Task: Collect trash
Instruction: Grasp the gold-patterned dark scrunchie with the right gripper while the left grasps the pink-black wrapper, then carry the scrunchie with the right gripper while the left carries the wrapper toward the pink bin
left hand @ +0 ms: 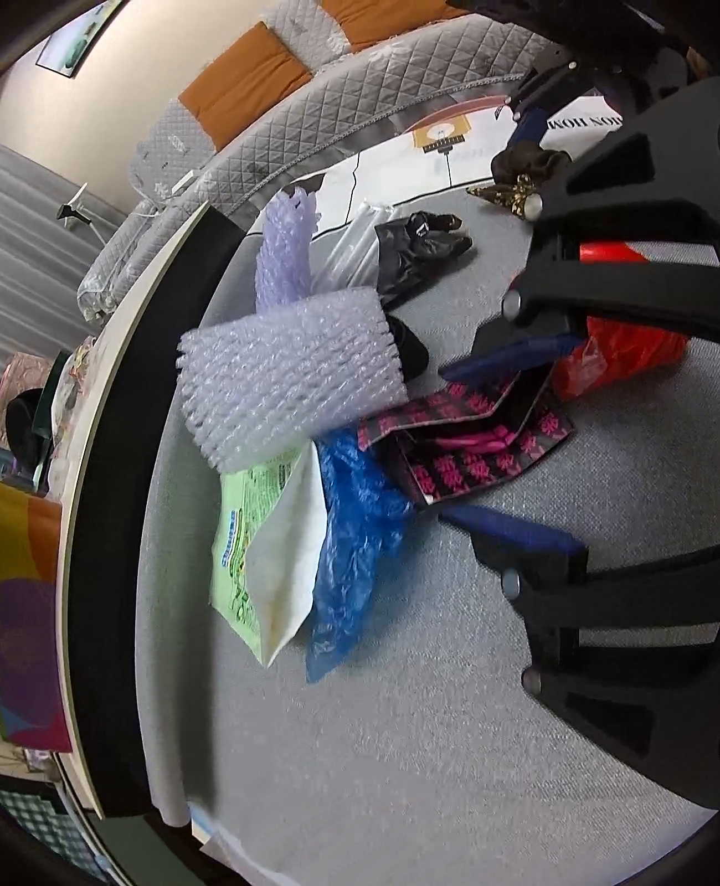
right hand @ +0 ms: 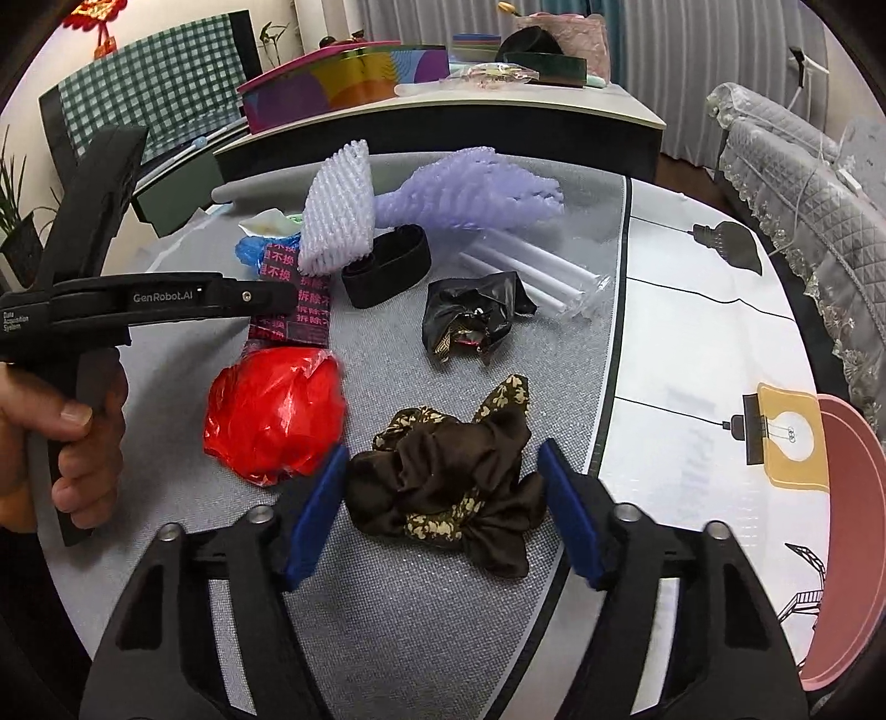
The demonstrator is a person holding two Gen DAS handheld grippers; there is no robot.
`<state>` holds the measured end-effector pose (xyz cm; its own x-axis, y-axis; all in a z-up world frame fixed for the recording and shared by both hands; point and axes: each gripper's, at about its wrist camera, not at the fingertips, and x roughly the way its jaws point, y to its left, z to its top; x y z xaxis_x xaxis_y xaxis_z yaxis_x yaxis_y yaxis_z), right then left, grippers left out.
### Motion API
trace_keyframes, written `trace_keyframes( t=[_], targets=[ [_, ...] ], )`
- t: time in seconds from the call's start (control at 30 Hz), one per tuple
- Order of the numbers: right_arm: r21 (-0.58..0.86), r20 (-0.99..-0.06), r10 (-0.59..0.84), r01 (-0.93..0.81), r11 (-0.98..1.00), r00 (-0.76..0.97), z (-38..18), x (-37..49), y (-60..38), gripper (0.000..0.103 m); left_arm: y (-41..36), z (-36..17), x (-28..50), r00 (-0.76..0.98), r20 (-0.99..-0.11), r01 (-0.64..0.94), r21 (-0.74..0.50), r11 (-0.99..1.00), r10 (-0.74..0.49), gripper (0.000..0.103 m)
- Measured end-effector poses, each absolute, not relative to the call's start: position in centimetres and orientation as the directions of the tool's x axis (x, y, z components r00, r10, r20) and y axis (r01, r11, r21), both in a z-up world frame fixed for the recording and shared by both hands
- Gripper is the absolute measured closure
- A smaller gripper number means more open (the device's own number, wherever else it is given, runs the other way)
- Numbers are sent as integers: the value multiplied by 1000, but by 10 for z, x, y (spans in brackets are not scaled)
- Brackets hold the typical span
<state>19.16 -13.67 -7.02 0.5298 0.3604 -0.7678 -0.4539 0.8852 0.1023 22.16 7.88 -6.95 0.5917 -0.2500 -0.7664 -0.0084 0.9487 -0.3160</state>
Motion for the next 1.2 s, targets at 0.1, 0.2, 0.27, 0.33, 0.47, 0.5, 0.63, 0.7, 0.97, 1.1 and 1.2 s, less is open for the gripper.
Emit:
trace_keyframes(
  t=[0.1, 0.2, 0.27, 0.33, 0.47, 0.5, 0.63, 0.7, 0.97, 1.1, 1.2],
  targets=[
    [106, -768, 364, -455, 884, 528, -68, 192, -138, 53, 75, -67, 220, 590, -768, 4, -306, 952, -249, 73],
    [114, -764, 368, -450, 886, 530, -66, 192, -140, 58, 74, -60, 216, 603, -760, 19, -289, 957, -241, 78],
    [108, -757, 363, -444, 890, 543, -63, 191, -142, 60, 72, -55, 215, 611, -756, 29, -273, 961, -233, 82],
    [104, -745, 359, -434, 895, 562, -58, 190, -144, 61, 70, -48, 211, 625, -748, 42, -253, 967, -223, 84],
    [106, -724, 355, -413, 904, 592, -49, 188, -150, 61, 67, -34, 202, 651, -729, 64, -227, 972, -213, 84],
    [107, -720, 354, -409, 906, 597, -47, 188, -151, 61, 68, -31, 200, 657, -724, 69, -220, 973, -211, 85],
    [97, -707, 347, -400, 911, 617, -41, 185, -153, 61, 66, -21, 191, 677, -709, 85, -192, 978, -198, 85],
    [87, -696, 341, -398, 913, 631, -37, 183, -153, 61, 65, -17, 187, 685, -702, 89, -184, 979, -195, 85],
    [79, -661, 331, -376, 923, 674, -20, 179, -160, 61, 58, -5, 171, 712, -677, 106, -163, 981, -189, 85],
    [80, -643, 323, -359, 930, 694, -11, 176, -166, 61, 53, 0, 163, 722, -665, 109, -165, 980, -192, 85],
    [79, -630, 317, -348, 934, 709, -4, 172, -172, 61, 49, 2, 157, 729, -657, 107, -169, 980, -193, 85]
  ],
)
